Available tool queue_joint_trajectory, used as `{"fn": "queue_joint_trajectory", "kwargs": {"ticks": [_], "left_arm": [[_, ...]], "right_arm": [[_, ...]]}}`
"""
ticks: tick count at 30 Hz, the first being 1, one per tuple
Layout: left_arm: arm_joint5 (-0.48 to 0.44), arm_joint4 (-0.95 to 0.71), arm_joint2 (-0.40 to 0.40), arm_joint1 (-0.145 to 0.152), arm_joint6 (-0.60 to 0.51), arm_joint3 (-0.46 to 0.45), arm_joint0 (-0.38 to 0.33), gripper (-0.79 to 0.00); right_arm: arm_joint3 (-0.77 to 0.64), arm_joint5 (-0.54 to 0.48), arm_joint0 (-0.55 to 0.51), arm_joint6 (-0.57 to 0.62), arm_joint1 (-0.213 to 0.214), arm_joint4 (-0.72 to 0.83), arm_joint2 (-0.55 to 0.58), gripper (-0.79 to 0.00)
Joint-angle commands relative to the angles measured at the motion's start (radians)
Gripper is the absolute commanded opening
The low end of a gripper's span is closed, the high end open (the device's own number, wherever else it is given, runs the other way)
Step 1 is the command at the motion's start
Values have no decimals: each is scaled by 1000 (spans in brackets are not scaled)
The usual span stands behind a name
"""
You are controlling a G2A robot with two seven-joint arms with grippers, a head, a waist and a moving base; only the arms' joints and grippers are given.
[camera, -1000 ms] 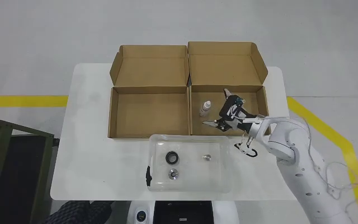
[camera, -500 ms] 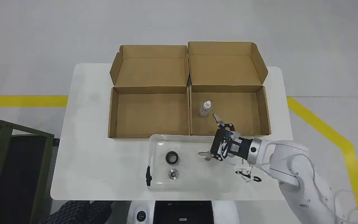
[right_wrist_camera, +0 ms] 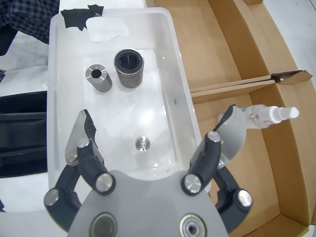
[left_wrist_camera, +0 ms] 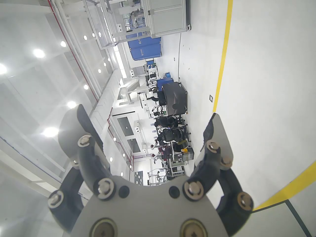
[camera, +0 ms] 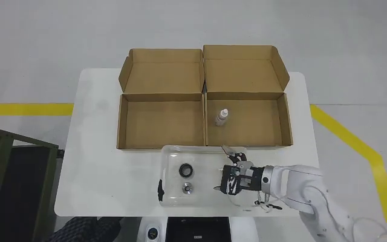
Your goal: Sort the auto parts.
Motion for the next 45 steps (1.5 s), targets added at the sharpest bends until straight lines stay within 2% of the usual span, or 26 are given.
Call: {"fn": "queue_joint_trajectory", "kwargs": {"ticks": [1,16,20,27,30,32,33,35,41,44,45], "left_arm": [[0,0,0,0,0,0,0,0],[0,0,0,0,0,0,0,0],[0,0,0,0,0,0,0,0],[0,0,0,0,0,0,0,0],[0,0,0,0,0,0,0,0],[0,0,0,0,0,0,0,0],[0,0,0,0,0,0,0,0],[0,0,0,0,0,0,0,0],[0,0,0,0,0,0,0,0],[0,0,0,0,0,0,0,0],[0,0,0,0,0,0,0,0]], "right_arm": [[0,6,-5,16,1,-4,-3,0],[-5,28,-13,179,9,-25,-53,0],[10,39,1,232,8,-25,-76,-52],[42,71,47,301,3,-6,-121,-71],[57,85,68,320,1,1,-137,-148],[68,93,82,337,-1,5,-149,-237],[72,98,90,345,-2,7,-155,-308],[81,109,102,362,-4,11,-167,-369],[95,126,126,410,-7,20,-194,-406],[99,131,133,418,-8,24,-203,-471],[100,131,136,420,-8,25,-204,-517]]}}
